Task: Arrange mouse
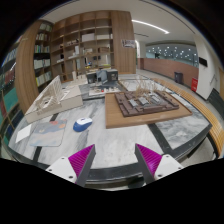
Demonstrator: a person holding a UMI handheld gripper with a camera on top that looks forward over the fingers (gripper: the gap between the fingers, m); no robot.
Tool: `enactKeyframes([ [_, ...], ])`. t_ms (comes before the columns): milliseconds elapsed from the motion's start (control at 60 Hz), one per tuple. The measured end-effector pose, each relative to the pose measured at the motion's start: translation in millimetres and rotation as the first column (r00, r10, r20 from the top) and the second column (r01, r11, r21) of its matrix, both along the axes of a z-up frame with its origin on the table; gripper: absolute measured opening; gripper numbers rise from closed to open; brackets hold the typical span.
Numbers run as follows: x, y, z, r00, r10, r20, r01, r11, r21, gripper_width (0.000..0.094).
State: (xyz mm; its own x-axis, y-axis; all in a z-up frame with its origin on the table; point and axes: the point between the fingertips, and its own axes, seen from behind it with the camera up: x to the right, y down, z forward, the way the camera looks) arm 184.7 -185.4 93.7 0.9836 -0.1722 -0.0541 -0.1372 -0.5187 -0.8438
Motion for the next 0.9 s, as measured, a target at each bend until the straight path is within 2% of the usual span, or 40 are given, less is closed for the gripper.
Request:
enactKeyframes([
  [83,-9.0,11.8,-1.1,0.999,0.020,0.024,-0.020,1.000,0.002,0.0817],
  [233,-42.7,39.2,-15.5,0.995,0.098,-0.018,-0.098,0.995,-0.020,0.0817],
  [350,-83.2,78.9,-33.0,0.984,0.161,-0.081,-0.163,0.987,-0.012,0.0815],
  [450,-118.1,118.0,-59.7,0.970,0.213,-0.116,-0.219,0.975,-0.038,0.0810],
  [550,-143.1,158.0,-80.9,0.962,0.241,-0.128,-0.249,0.967,-0.053,0.0806],
  [750,-149.7,232.1,-97.9,0.977,0.161,-0.140,-0.172,0.982,-0.075,0.0806],
  [850,-144.1,266.2,-102.7,0.988,0.125,-0.088,-0.132,0.988,-0.083,0.0783],
  [900,-145.4,279.9,-105.0,0.990,0.130,-0.050,-0.134,0.988,-0.080,0.0739],
])
